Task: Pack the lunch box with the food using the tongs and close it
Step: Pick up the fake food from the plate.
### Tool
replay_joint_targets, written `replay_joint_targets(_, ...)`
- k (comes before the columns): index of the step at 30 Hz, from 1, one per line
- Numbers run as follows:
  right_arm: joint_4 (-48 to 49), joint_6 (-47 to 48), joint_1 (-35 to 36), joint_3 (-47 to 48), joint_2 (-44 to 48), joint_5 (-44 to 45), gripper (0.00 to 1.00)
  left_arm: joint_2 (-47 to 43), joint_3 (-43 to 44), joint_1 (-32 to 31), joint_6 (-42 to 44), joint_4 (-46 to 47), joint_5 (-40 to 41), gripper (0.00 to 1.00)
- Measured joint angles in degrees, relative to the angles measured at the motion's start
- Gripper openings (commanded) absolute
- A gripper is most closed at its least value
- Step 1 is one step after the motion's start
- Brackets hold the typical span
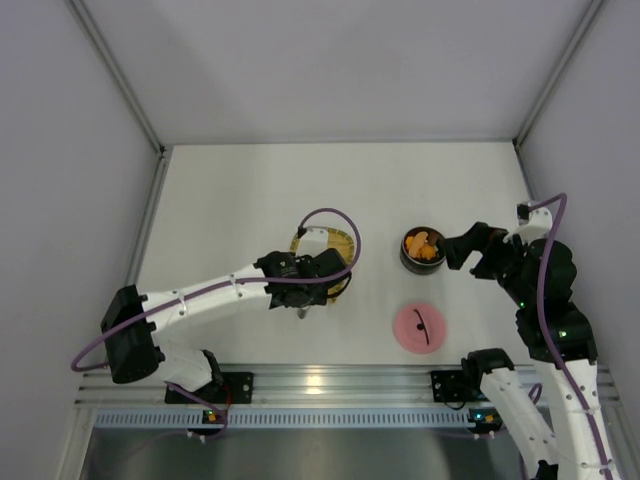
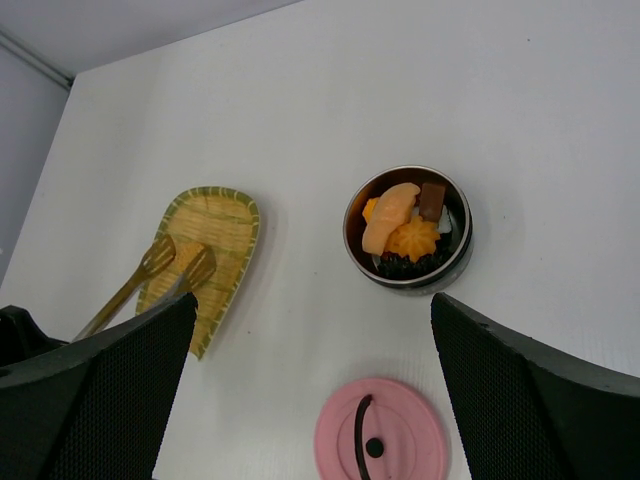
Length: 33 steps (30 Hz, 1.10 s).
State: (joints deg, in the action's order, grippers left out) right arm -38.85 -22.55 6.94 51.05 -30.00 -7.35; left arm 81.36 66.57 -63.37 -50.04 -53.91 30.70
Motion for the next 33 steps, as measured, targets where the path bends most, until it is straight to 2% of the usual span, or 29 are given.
replay_joint_targets(15,0.0,0.0,0.0,0.0,0.0,0.2,0.99,2.1,-0.5,1.5,0.9,2.9,-1.9,0.53)
replay_joint_targets(21,0.0,0.0,0.0,0.0,0.0,0.2,1.00,0.7,-3.5,3.6,0.9,4.4,-3.7,0.52)
replay_joint_targets(33,0.0,0.0,0.0,0.0,0.0,0.2,1.00,-0.1,-4.7,4.2,1.8,7.4,-10.0,0.44)
